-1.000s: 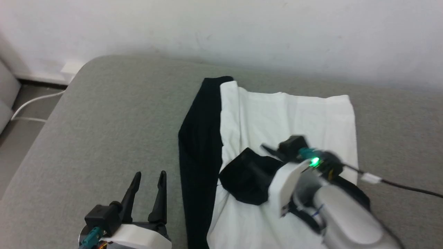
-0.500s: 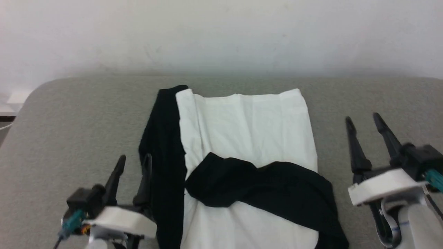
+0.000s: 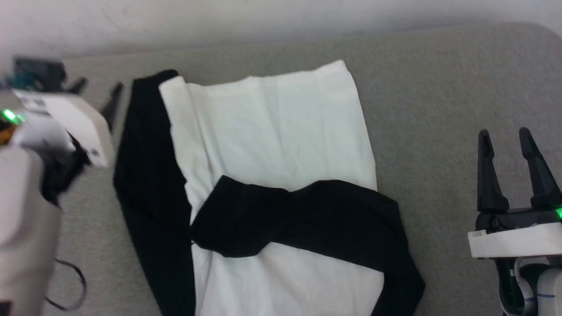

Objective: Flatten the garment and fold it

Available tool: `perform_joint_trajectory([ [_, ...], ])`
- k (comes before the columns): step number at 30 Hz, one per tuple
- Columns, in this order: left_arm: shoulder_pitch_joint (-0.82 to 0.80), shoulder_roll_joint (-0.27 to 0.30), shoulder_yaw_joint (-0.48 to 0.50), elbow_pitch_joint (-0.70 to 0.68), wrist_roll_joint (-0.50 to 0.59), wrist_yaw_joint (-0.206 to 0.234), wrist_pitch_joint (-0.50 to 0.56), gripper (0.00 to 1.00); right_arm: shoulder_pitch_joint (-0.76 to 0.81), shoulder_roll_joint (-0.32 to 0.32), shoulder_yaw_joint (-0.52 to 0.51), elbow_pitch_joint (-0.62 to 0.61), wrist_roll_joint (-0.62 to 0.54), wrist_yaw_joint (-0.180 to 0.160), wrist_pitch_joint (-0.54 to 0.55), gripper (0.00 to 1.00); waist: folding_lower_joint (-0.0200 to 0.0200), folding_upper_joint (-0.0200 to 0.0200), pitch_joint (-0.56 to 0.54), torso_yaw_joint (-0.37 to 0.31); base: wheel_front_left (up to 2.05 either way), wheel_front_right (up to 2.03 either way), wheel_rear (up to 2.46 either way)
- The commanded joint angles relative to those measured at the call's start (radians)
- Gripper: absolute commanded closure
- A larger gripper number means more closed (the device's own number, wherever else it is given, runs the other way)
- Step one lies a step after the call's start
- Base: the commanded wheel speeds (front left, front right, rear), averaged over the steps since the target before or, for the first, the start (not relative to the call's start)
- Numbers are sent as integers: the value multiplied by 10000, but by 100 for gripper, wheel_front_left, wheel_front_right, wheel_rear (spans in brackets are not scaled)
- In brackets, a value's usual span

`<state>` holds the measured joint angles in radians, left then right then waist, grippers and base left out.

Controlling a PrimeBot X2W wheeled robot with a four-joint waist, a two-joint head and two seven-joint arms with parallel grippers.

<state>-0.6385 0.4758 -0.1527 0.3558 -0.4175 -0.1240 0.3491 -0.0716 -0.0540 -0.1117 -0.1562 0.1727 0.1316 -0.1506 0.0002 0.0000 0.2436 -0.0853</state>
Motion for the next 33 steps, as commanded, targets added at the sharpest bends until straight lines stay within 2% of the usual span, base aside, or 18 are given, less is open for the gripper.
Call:
perform_joint_trajectory([
  [1, -486, 237, -164, 221, -205, -61, 371, 0, -50, 33, 36, -70, 129, -9, -54, 0, -2, 0, 1290, -1087, 0, 0, 0],
  [4, -1517, 835, -646, 836, -759, -64, 1424, 0, -146, 35, 98, -62, 354, -9, -195, 0, -2, 0, 1756, -1357, 0, 0, 0],
  [8, -2458, 1224, -797, 1614, -1925, -65, 2198, 0, -269, 36, 302, 99, 509, -9, -367, 0, -2, 0, 2242, -1685, 0, 0, 0],
  [13, -2953, 2104, -1435, 2435, -1919, -66, 3066, 0, -363, 36, 441, 236, 710, -9, -541, 0, -2, 0, 2658, -1976, 0, 0, 0],
  [22, -3342, 2229, -1478, 3566, -1971, -64, 2859, 0, -517, 37, 508, 585, 530, -9, -560, 0, -2, 0, 3047, -2156, 0, 0, 0],
  [26, -3312, 2216, -1805, 3856, -2133, -65, 3325, 0, -590, 37, 464, 655, 515, -9, -572, 0, -2, 0, 3087, -2115, 0, 0, 0],
  [27, -3258, 2156, -1849, 3913, -2351, -65, 3567, 7, -606, 37, 444, 674, 513, -9, -577, 0, -2, 0, 3074, -2091, 0, 0, 0],
  [28, -3208, 2106, -1871, 3944, -2581, -65, 3770, 78, -618, 37, 421, 694, 511, -9, -582, 0, -2, 0, 3059, -2064, 0, 0, 0],
  [29, -3151, 2073, -1935, 3885, -2784, -65, 3885, 100, -624, 37, 389, 716, 503, -9, -587, 0, -2, 0, 3034, -2029, 0, 0, 0],
  [33, -2974, 2161, -2064, 3728, -3143, -66, 3715, 100, -626, 37, 299, 796, 438, -9, -570, 0, -2, 0, 2922, -1919, 0, 0, 0],
])
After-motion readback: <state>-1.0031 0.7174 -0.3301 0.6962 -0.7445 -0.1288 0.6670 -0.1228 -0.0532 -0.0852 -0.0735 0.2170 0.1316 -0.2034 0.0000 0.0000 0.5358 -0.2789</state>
